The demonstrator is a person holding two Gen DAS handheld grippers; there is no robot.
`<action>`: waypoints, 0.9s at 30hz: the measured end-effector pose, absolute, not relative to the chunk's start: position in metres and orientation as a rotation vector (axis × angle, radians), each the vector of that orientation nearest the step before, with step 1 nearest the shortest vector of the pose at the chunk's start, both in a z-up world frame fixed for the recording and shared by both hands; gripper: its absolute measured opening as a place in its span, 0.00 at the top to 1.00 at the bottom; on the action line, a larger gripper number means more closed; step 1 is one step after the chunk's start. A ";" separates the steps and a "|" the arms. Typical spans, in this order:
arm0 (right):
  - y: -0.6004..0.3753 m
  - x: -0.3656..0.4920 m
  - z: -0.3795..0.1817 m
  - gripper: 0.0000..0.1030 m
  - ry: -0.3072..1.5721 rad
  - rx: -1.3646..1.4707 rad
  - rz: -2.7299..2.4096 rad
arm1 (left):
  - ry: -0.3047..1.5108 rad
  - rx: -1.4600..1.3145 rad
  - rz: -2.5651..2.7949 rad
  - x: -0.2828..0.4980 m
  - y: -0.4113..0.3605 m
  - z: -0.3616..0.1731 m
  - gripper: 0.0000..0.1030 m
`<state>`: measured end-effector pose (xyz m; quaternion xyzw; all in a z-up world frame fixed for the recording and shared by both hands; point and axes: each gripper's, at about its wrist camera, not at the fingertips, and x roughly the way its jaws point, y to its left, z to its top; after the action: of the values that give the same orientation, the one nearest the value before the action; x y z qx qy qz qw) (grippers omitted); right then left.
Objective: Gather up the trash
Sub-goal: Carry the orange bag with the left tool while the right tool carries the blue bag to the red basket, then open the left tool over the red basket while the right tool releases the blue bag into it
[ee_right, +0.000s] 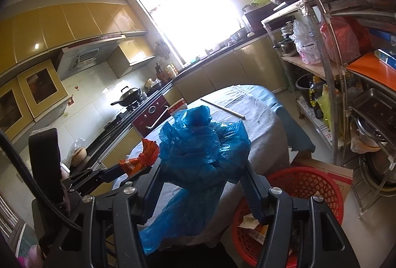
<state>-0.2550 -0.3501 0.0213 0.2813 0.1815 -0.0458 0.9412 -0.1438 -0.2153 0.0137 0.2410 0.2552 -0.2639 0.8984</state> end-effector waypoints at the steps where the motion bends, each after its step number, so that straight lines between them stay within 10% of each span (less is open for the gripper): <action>1: -0.351 -0.256 0.021 0.38 0.369 0.571 -0.101 | 0.529 0.499 -0.551 -0.145 -0.217 0.013 0.57; 27: -0.384 -0.279 0.001 0.37 0.386 0.319 -0.420 | 0.792 0.455 -0.860 -0.147 -0.280 -0.050 0.57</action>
<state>-0.2790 -0.3838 0.0014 0.1565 0.1894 -0.2062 0.9472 -0.1473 -0.2800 -0.0503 0.2128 0.3706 -0.4023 0.8097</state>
